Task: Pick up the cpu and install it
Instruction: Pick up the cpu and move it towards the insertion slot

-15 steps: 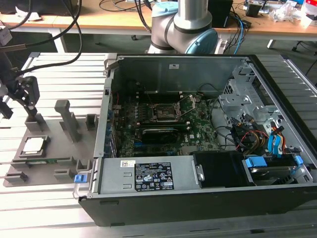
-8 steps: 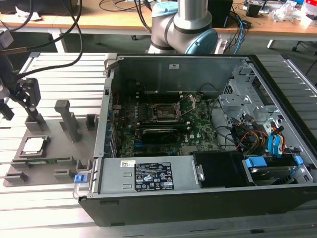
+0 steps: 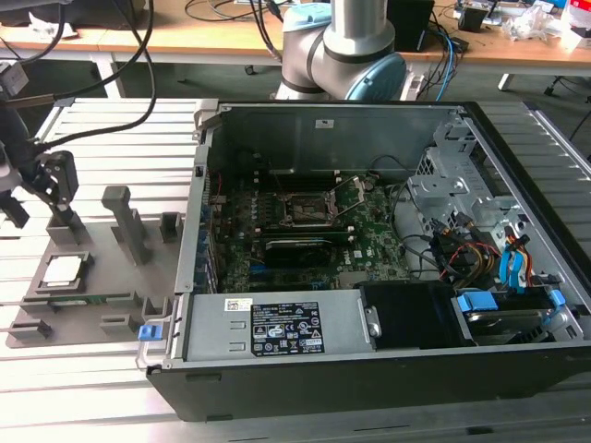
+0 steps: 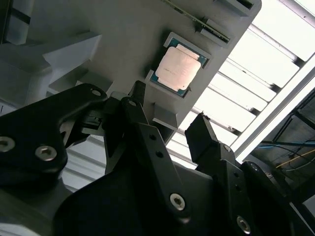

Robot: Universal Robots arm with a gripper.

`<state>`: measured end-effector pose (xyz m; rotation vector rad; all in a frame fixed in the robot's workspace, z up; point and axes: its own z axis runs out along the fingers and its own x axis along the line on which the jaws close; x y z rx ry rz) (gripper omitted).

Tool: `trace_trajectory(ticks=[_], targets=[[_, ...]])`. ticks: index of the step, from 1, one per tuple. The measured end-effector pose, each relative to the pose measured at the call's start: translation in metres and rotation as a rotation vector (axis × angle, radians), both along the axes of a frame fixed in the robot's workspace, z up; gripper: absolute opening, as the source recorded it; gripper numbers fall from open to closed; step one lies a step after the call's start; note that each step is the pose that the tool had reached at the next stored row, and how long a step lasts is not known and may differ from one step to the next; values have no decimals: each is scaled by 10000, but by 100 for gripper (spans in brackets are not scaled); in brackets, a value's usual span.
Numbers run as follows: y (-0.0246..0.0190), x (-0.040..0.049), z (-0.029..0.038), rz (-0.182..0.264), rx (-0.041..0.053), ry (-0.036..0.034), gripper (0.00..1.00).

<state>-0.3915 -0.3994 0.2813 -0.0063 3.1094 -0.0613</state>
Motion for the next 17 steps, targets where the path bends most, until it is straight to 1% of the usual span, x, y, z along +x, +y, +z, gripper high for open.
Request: trace_trajectory(ticks=[12, 17], targets=[[0, 0, -88, -1, 0, 1, 60], [0, 0, -136, 0, 0, 0, 60]])
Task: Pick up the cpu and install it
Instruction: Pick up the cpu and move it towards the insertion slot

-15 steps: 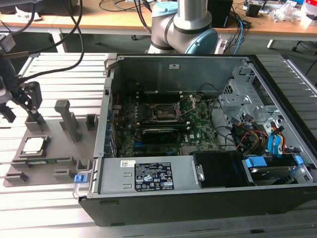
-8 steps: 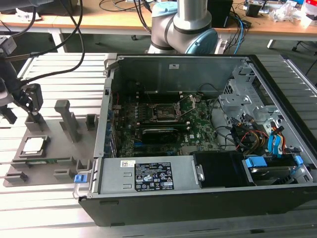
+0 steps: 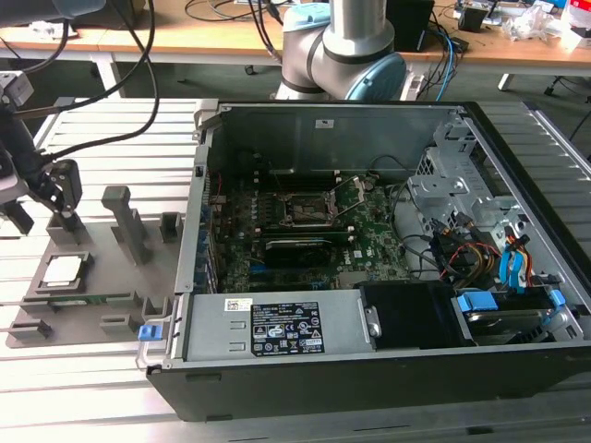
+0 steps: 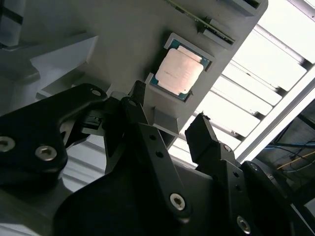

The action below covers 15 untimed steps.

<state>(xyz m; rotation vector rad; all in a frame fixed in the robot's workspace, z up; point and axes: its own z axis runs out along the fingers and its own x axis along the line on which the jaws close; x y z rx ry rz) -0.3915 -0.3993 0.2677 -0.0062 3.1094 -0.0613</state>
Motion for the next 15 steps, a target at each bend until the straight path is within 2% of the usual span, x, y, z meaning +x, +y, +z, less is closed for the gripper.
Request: trace_trajectory(ticks=[15], targets=[[0, 0, -188, 0, 0, 0, 60]])
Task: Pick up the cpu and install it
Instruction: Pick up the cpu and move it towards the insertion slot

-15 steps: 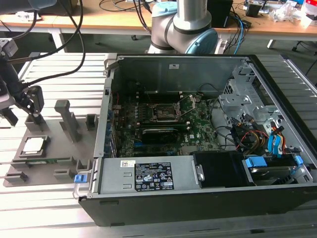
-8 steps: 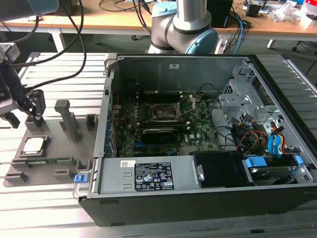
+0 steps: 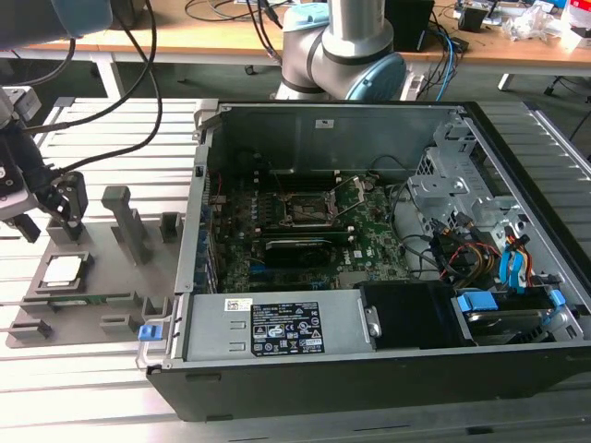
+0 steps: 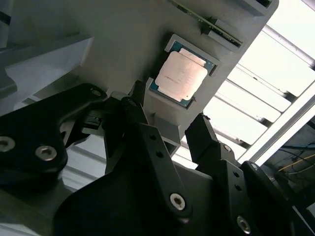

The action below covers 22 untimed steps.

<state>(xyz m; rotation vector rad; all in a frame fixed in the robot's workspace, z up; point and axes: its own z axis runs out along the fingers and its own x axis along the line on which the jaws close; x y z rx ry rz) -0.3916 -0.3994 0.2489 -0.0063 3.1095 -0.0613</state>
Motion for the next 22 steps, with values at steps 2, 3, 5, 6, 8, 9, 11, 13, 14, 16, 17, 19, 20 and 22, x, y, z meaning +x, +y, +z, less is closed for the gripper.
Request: trace_trajectory(ticks=[2, 3, 5, 6, 8, 9, 11, 13, 14, 16, 17, 19, 20, 22], targets=[[0, 0, -21, 0, 0, 0, 60], [0, 0, -32, 0, 0, 0, 60], [0, 0, -50, 0, 0, 0, 60], [0, 0, -56, 0, 0, 0, 60], [0, 0, -71, 0, 1, -1, 60], [0, 0, -77, 0, 0, -1, 60], [0, 0, -93, 0, 0, 0, 60], [0, 0, -113, 0, 0, -1, 60], [0, 0, -125, 0, 1, -1, 60], [0, 0, -144, 0, 1, -1, 60], [-1, -3, -154, 0, 0, 0, 60], [-36, -32, -165, -1, 0, 0, 60], [-125, -62, -176, 2, 1, -1, 60], [-252, -69, -209, 17, 1, -1, 60]])
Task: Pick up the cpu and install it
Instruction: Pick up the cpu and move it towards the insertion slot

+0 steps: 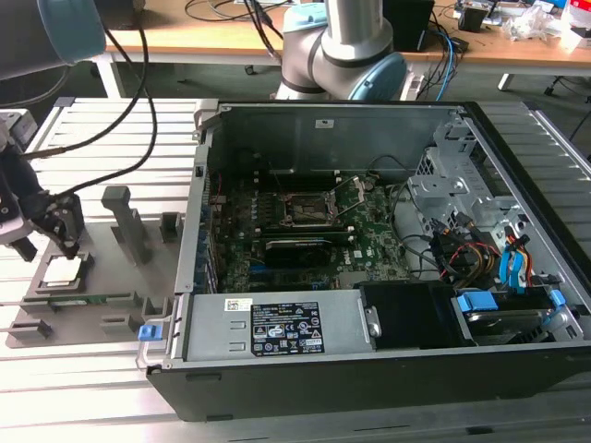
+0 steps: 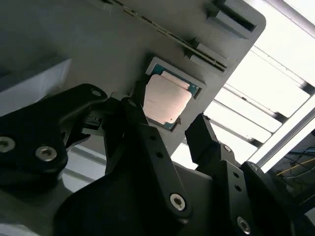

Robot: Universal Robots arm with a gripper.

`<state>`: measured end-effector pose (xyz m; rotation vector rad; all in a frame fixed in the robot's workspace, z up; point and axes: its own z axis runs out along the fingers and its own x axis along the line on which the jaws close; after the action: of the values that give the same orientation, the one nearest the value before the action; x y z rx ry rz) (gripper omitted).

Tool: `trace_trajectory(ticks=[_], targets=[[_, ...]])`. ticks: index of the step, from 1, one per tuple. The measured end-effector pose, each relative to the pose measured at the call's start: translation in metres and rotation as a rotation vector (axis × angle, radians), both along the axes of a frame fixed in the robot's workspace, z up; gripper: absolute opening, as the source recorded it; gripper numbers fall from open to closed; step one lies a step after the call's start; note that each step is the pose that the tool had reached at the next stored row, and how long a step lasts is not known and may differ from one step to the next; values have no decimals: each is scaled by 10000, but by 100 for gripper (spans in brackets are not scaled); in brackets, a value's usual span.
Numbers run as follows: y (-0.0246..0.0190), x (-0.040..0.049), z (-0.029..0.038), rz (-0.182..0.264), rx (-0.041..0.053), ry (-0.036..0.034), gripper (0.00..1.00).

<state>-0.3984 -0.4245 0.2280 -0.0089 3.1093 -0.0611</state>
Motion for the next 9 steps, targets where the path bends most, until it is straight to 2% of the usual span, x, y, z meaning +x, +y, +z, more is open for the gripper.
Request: trace_trajectory(ticks=[2, 3, 4, 9], targets=[[-12, 26, -64, 9, -9, 3, 60], [19, 46, -143, 323, -9, 3, 60], [31, 8, -209, 473, 159, -2, 60], [34, -13, -262, 512, 160, -2, 60]])
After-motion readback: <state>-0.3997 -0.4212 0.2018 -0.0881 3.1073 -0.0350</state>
